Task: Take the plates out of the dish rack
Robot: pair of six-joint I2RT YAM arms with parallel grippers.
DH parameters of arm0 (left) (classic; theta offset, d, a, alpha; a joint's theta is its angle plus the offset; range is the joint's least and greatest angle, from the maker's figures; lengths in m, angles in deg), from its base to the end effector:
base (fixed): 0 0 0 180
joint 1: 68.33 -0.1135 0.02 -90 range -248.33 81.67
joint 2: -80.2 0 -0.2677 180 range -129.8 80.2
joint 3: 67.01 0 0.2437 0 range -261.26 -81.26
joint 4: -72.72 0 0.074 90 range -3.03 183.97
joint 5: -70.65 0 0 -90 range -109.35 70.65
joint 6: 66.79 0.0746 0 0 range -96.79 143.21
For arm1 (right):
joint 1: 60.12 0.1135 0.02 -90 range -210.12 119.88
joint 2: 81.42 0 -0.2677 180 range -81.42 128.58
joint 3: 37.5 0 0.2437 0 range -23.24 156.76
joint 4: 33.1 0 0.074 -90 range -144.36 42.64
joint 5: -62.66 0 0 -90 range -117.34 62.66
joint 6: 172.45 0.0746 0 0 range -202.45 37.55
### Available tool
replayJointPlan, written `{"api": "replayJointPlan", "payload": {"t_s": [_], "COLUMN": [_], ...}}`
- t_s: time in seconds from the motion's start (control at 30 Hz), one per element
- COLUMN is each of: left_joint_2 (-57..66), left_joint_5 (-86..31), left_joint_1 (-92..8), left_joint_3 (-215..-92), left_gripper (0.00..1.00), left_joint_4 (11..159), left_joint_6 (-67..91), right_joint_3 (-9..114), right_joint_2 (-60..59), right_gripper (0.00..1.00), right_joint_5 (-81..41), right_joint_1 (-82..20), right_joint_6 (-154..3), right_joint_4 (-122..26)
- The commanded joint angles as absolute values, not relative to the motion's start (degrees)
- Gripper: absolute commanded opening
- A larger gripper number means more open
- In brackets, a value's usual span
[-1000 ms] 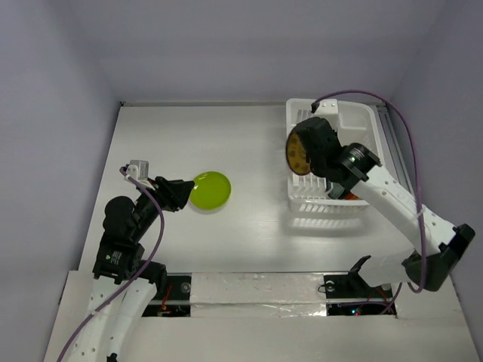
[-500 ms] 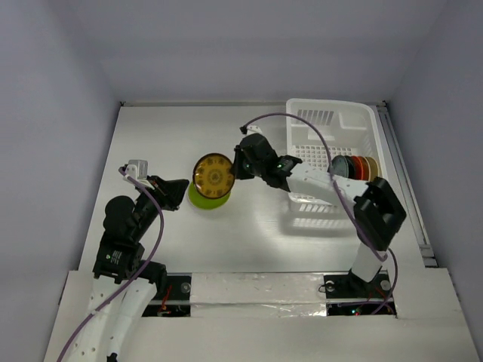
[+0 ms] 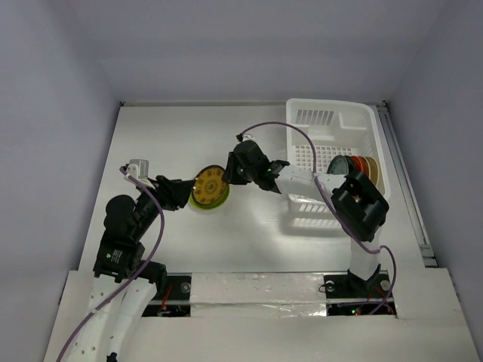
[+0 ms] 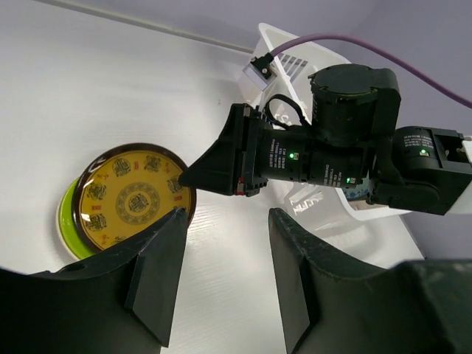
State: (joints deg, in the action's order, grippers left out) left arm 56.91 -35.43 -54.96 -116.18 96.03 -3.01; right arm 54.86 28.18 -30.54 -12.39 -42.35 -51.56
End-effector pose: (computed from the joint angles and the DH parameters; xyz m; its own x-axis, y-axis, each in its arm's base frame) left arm 0.1304 -0.0522 0.3322 -0.1780 -0.3941 -0.9017 0.4601 0.7767 -0.4302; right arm 0.3146 0.3399 0.2068 -0.7565 0.1239 -0.6422 -0.2890 0.8175 0.4982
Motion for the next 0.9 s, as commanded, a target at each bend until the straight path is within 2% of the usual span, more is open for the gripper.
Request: {"api": "replayJointPlan", "payload": {"t_s": [0.0, 0.03, 0.07, 0.17, 0.33, 0.43, 0.47, 0.5, 0.53, 0.57, 0.63, 0.67, 0.73, 0.77, 0.87], "left_joint_2": [56.6, 56.5, 56.6, 56.6, 56.8, 57.0, 57.1, 57.1, 57.1, 57.2, 57.4, 57.4, 57.5, 57.7, 58.1], "left_joint_5": [-36.1, -36.3, -36.2, -36.4, -36.2, -36.1, -36.1, -36.1, -36.2, -36.1, -36.3, -36.4, -36.6, -36.5, -36.1], "left_joint_1": [-55.4, -55.4, -55.4, -55.4, -55.4, -55.4, -55.4, -55.4, -55.4, -55.4, -55.4, -55.4, -55.4, -55.4, -55.4], "left_joint_3": [-116.6, -116.5, -116.6, -116.5, -116.5, -116.4, -116.5, -116.5, -116.5, -116.4, -116.4, -116.4, -116.4, -116.4, -116.4], "left_gripper": [0.45, 0.45, 0.45, 0.45, 0.45, 0.45, 0.45, 0.45, 0.45, 0.44, 0.4, 0.27, 0.12, 0.0, 0.0], "left_joint_4": [93.6, 93.6, 93.6, 93.6, 93.6, 93.6, 93.6, 93.6, 93.6, 93.6, 93.5, 93.4, 93.5, 93.3, 93.6], "left_joint_6": [-2.9, -2.9, -2.9, -3.0, -3.0, -2.9, -3.0, -3.0, -3.0, -3.0, -2.9, -2.9, -3.0, -3.0, -3.0], "right_joint_3": [54.4, 54.0, 53.8, 53.6, 52.6, 51.0, 50.3, 48.8, 48.1, 48.0, 47.3, 46.9, 45.1, 44.4, 41.9], "right_joint_2": [28.7, 28.8, 28.9, 27.9, 22.2, 15.6, 13.5, 9.0, 6.5, 4.4, -1.9, -4.0, -7.5, -10.0, -11.8], "right_gripper": [0.33, 0.33, 0.39, 0.45, 0.65, 0.66, 0.61, 0.37, 0.16, 0.0, 0.0, 0.0, 0.0, 0.0, 0.0], "right_joint_5": [-28.8, -28.7, -28.7, -29.9, -36.1, -42.3, -44.6, -46.7, -52.9, -57.0, -67.0, -69.9, -75.4, -75.9, -79.2], "right_joint_1": [-12.0, -12.0, -12.0, -11.4, -10.9, -10.9, -10.9, -10.9, -10.9, -10.9, -11.7, -12.4, -16.9, -19.4, -28.3], "right_joint_6": [-41.6, -41.8, -41.9, -42.7, -44.3, -45.7, -46.3, -46.8, -47.3, -47.6, -48.2, -48.3, -48.3, -48.2, -48.3], "right_joint_4": [-49.7, -49.8, -49.9, -51.2, -54.6, -58.0, -58.9, -60.8, -62.5, -65.0, -72.6, -74.8, -81.4, -83.3, -90.3]}}
